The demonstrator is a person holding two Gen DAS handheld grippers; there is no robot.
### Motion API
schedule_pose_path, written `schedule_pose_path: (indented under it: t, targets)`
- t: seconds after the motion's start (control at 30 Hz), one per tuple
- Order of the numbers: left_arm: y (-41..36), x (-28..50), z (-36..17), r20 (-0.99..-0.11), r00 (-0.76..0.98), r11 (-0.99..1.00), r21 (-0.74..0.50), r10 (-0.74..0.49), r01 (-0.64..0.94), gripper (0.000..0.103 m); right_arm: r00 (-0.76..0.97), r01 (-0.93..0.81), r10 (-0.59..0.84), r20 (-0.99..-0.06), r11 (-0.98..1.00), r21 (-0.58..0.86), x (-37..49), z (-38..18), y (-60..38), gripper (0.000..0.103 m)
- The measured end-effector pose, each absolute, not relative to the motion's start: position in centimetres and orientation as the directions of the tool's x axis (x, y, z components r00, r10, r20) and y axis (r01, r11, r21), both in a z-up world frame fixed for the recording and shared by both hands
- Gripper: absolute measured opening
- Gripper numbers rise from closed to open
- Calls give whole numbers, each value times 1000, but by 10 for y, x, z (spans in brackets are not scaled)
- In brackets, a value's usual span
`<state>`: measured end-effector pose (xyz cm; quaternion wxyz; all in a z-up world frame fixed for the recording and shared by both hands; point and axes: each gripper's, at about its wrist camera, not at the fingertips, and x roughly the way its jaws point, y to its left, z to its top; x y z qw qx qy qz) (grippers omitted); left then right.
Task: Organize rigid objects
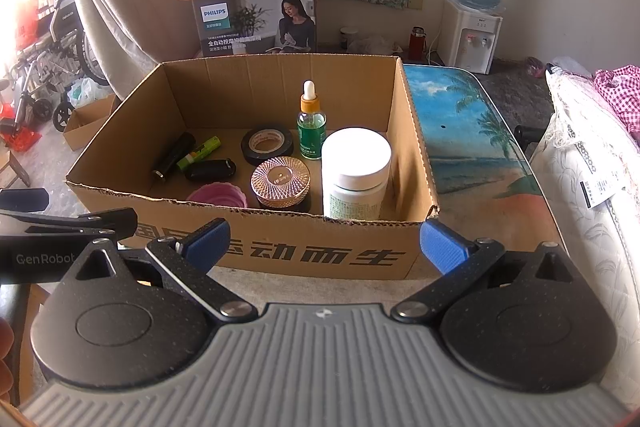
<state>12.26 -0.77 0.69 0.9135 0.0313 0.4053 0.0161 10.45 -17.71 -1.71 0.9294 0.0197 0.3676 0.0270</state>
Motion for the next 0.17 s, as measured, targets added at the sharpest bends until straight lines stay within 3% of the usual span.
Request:
schedule_pose_path:
  t: [0.17]
  targets:
    - [-8, 123, 7, -739, 671, 997, 71, 56, -5, 102, 728, -33, 64, -683, 998, 59, 102, -17, -177, 102]
